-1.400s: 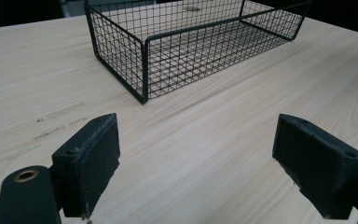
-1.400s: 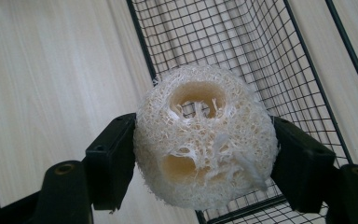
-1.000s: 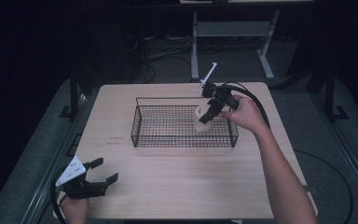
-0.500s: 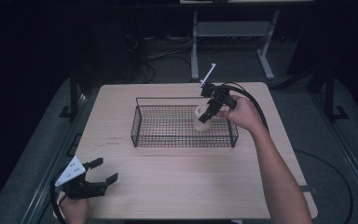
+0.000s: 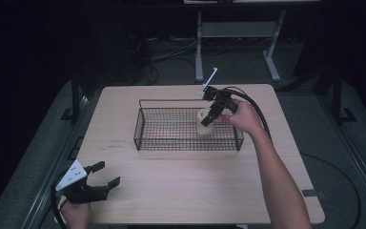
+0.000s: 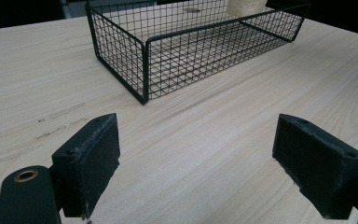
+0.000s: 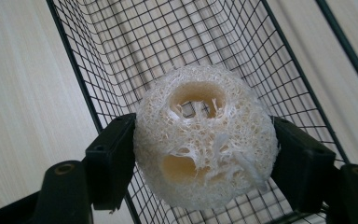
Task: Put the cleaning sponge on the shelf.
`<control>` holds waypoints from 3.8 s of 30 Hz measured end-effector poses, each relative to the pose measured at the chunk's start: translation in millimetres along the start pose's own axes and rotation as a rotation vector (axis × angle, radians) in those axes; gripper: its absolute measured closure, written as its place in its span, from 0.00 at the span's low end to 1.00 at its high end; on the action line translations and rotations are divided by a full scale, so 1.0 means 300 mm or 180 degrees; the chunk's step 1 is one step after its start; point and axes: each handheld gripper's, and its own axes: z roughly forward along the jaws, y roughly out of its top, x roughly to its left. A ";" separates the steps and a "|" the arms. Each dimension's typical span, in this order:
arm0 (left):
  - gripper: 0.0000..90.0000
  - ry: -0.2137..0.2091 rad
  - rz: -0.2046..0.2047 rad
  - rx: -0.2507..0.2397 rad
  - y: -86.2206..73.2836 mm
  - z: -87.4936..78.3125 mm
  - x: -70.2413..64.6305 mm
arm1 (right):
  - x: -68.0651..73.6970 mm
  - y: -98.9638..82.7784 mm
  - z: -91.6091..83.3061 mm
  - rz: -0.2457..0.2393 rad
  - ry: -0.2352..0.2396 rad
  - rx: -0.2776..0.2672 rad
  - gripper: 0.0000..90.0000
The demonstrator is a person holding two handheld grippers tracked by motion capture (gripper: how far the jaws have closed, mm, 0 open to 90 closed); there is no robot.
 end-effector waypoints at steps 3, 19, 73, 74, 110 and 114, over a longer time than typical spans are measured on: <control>0.15 0.0001 0.0000 -0.0002 0.000 -0.001 0.000 | -0.009 -0.008 0.026 0.0036 0.0010 0.0035 0.32; 0.15 0.0003 -0.0010 -0.0009 -0.001 -0.002 0.003 | -0.024 -0.011 0.092 0.0072 0.0037 0.0173 0.32; 0.15 -0.0005 -0.0006 -0.0004 0.003 0.006 0.000 | -0.044 -0.068 0.138 0.0190 0.0092 0.0080 0.25; 0.15 -0.0002 -0.0012 -0.0006 0.003 0.006 0.000 | -0.043 -0.068 0.137 0.0189 0.0092 0.0078 0.24; 0.15 0.0001 0.0002 0.0007 0.001 0.001 -0.005 | 0.071 -0.122 -0.082 0.0050 -0.0007 -0.0245 0.21; 0.15 -0.0010 0.0010 0.0008 0.002 0.003 -0.007 | 0.087 -0.145 -0.089 0.0042 0.0010 -0.0250 0.21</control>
